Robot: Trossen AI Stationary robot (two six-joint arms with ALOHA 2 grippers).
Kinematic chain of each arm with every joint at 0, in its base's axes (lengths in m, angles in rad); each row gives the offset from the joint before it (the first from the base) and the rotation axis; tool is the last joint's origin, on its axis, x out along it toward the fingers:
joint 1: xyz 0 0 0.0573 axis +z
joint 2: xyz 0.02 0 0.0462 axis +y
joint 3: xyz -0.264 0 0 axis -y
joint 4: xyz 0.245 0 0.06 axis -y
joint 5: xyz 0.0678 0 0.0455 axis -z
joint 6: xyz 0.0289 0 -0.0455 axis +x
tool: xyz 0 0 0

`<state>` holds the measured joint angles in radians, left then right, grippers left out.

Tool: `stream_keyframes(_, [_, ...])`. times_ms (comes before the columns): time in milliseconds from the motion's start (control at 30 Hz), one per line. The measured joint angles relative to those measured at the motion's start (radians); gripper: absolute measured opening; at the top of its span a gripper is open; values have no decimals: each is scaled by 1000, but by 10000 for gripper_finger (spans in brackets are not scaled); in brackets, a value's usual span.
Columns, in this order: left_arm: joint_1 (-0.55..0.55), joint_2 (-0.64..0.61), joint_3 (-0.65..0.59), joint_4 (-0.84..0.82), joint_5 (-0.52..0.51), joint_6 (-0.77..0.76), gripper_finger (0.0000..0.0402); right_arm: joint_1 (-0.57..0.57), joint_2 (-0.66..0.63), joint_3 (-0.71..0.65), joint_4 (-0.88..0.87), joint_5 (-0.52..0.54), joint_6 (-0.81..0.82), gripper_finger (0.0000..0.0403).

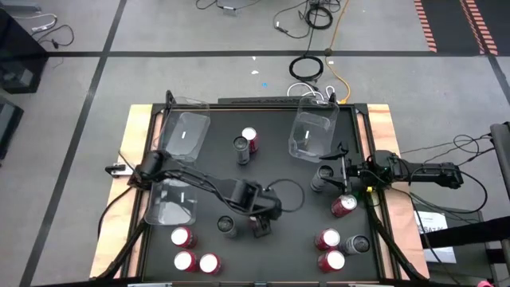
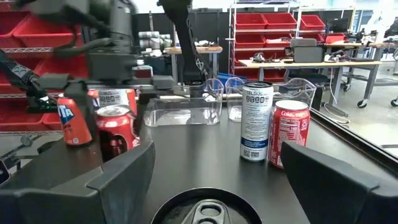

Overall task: Sort soda cans
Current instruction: Move the center red soda can to the bottom middle of the table

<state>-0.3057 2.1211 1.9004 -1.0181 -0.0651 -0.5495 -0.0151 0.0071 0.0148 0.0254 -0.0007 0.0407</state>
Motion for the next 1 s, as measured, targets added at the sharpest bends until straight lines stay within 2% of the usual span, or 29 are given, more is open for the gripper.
stream_keyframes(100, [-28,21,55,-46,-30,16,306,0,0,0,0,0,0,339])
stream_keyframes(633, [-220,22,56,-55,-83,95,307,0,0,0,0,0,0,339])
stream_keyframes(867, [-240,22,50,21,-90,122,307,0,0,0,0,0,0,339])
stream_keyframes(1000, [-238,20,-4,105,-62,140,307,0,0,0,0,0,0,339])
